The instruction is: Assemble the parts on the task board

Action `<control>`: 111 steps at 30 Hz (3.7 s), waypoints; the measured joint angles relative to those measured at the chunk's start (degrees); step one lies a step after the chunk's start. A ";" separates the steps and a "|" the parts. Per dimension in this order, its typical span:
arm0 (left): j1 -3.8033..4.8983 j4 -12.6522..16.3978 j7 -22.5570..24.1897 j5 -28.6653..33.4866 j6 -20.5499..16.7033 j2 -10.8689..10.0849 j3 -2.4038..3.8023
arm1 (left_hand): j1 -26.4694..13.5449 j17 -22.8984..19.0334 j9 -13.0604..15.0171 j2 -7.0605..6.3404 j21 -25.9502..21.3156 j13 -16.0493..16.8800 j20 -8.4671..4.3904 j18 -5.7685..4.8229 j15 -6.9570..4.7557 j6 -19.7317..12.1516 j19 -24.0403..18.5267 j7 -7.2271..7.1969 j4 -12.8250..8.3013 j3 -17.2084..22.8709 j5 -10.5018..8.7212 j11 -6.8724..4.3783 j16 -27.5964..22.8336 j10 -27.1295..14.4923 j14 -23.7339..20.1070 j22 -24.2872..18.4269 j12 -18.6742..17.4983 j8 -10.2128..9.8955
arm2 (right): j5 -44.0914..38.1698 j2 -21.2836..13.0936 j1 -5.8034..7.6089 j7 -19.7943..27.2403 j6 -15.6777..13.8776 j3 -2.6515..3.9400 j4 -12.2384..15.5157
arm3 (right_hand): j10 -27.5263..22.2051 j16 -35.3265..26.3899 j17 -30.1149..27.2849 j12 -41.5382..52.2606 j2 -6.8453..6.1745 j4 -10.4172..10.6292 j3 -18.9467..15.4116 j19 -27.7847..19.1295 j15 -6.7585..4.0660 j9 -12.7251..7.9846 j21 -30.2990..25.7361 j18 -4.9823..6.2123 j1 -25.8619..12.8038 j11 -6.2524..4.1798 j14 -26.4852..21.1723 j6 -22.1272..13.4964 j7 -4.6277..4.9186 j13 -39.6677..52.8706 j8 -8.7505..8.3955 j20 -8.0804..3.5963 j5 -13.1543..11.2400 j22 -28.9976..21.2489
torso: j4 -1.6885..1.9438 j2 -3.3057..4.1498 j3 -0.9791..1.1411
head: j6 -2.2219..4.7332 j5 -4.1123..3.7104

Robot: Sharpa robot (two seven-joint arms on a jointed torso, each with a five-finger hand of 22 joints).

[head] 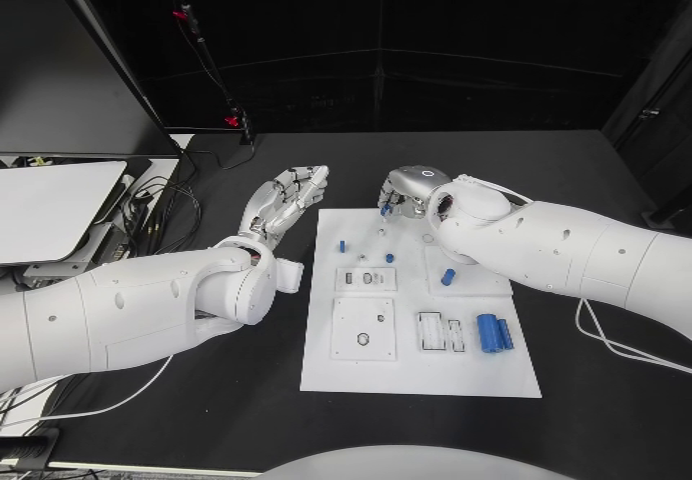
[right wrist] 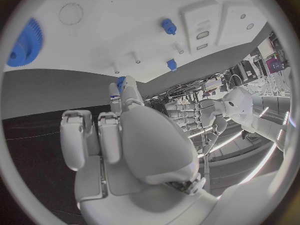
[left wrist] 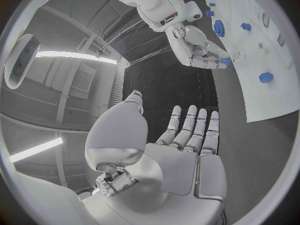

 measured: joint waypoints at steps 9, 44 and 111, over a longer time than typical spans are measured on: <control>0.00 0.05 0.00 0.00 0.00 -0.07 0.00 | 0.00 0.00 0.00 0.00 0.00 0.00 0.00 0.00 0.00 0.00 0.00 0.00 0.00 0.00 0.00 -0.01 0.00 -0.01 0.00 0.00 0.00 0.00 | -1.44 1.29 -0.42 -1.07 0.43 0.00 -1.61 | 0.00 0.00 -0.01 -0.33 0.00 0.18 0.18 0.00 0.00 0.01 0.00 0.00 0.00 0.00 0.00 -0.01 0.00 0.04 -0.16 0.00 -0.02 -0.01 | 0.00 0.01 0.00 | -0.29 0.04; 0.01 0.01 0.00 0.00 -0.02 -0.18 0.00 | 0.23 -0.05 -0.13 0.23 0.00 0.00 0.00 0.00 0.00 0.00 0.00 0.00 0.00 0.00 0.25 -0.02 0.00 -0.02 0.00 -0.01 0.00 0.00 | -1.75 3.19 -1.06 -3.36 2.45 0.01 -4.20 | -3.25 0.00 -0.03 -1.29 -3.48 3.66 -2.08 0.12 1.16 -0.22 -1.08 0.00 -3.50 1.54 -0.11 -4.49 -1.94 0.08 -4.33 0.54 -0.01 -0.02 | 0.01 -0.03 -0.02 | -0.54 0.24; -0.02 -1.16 0.01 0.00 -0.04 0.07 -0.23 | 0.87 -0.03 -0.43 1.24 0.22 -0.04 0.00 -0.02 0.19 0.00 0.00 0.00 0.00 0.00 0.81 -0.02 -0.01 -0.03 0.19 0.06 0.00 0.00 | 21.32 -18.43 -0.20 6.22 -6.11 -0.11 4.76 | 15.34 0.67 -0.01 85.10 -16.00 3.76 10.81 0.13 -1.10 2.91 0.25 -0.46 -22.30 -1.83 0.09 -15.70 -0.89 71.60 5.40 -0.89 13.44 0.00 | -0.39 -0.24 -0.18 | 0.76 -2.65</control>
